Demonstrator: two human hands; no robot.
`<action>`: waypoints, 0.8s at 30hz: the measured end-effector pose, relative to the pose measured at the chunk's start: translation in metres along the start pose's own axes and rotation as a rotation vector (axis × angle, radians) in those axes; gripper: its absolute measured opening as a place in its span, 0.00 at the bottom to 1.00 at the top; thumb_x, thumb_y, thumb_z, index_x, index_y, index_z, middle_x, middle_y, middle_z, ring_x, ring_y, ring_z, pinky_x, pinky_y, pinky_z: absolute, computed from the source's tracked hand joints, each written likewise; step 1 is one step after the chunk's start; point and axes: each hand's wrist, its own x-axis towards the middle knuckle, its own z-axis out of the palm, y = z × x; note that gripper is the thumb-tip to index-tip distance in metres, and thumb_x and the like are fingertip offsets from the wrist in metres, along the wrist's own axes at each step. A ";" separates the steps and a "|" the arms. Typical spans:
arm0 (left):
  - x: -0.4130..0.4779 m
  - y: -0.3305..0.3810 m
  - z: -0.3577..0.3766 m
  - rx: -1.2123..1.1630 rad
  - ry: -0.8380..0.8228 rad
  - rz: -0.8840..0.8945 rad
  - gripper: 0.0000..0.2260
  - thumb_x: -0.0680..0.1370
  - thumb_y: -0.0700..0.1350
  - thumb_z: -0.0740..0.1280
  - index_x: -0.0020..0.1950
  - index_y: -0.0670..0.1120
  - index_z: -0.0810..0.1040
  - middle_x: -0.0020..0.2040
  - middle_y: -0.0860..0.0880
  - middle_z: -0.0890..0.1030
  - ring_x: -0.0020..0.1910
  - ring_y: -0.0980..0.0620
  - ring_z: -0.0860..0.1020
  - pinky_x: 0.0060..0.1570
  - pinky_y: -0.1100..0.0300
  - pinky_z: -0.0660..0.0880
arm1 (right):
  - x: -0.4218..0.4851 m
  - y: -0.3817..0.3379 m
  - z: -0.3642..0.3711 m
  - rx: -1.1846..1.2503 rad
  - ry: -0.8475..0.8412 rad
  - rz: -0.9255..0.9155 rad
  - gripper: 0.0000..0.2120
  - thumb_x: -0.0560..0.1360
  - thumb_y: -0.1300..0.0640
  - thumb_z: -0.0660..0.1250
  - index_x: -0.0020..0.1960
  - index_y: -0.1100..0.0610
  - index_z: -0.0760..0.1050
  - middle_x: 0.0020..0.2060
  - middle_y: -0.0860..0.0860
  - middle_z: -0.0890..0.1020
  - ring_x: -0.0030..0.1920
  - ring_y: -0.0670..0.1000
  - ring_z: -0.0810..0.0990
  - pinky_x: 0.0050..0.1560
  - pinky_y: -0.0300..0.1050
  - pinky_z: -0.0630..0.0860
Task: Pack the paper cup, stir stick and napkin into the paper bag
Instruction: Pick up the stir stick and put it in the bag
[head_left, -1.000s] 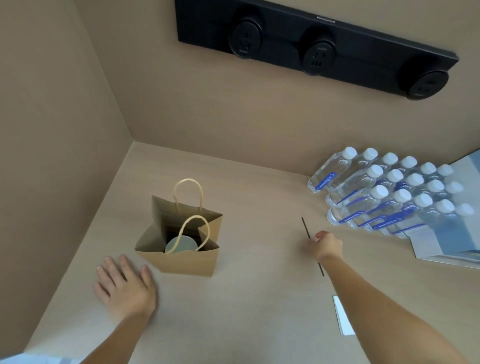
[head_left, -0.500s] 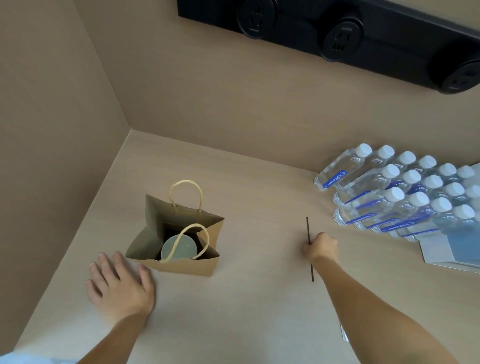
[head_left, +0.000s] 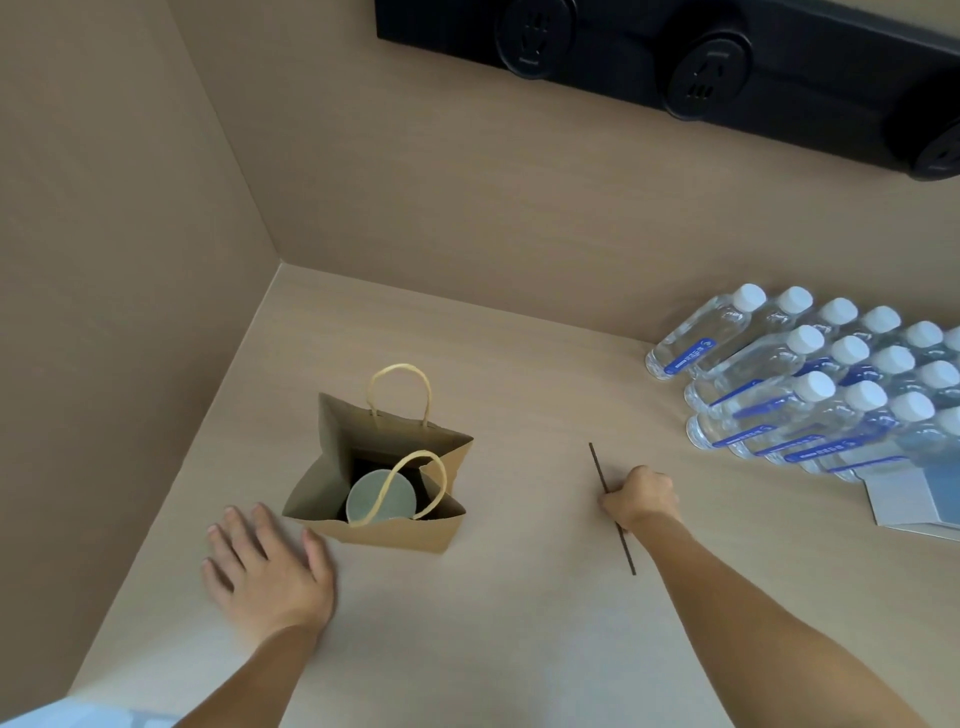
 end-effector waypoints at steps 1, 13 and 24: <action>0.000 0.000 0.000 0.002 -0.005 -0.001 0.32 0.75 0.56 0.51 0.71 0.35 0.66 0.78 0.34 0.60 0.77 0.34 0.54 0.74 0.36 0.53 | -0.001 0.000 0.000 0.004 0.000 -0.007 0.11 0.67 0.56 0.65 0.46 0.60 0.78 0.46 0.60 0.82 0.45 0.61 0.82 0.43 0.43 0.77; -0.001 0.000 -0.005 0.011 -0.031 0.000 0.33 0.75 0.57 0.49 0.72 0.36 0.65 0.78 0.35 0.59 0.78 0.34 0.54 0.74 0.36 0.53 | -0.020 -0.026 0.018 0.015 0.021 -0.095 0.03 0.71 0.65 0.62 0.43 0.60 0.73 0.50 0.61 0.78 0.50 0.64 0.79 0.44 0.47 0.77; -0.001 -0.001 -0.001 -0.008 0.001 0.006 0.32 0.75 0.57 0.50 0.69 0.35 0.67 0.78 0.34 0.59 0.77 0.33 0.54 0.73 0.36 0.53 | -0.021 -0.029 0.019 -0.054 -0.019 -0.088 0.07 0.67 0.60 0.63 0.44 0.58 0.75 0.51 0.58 0.79 0.52 0.62 0.80 0.47 0.46 0.79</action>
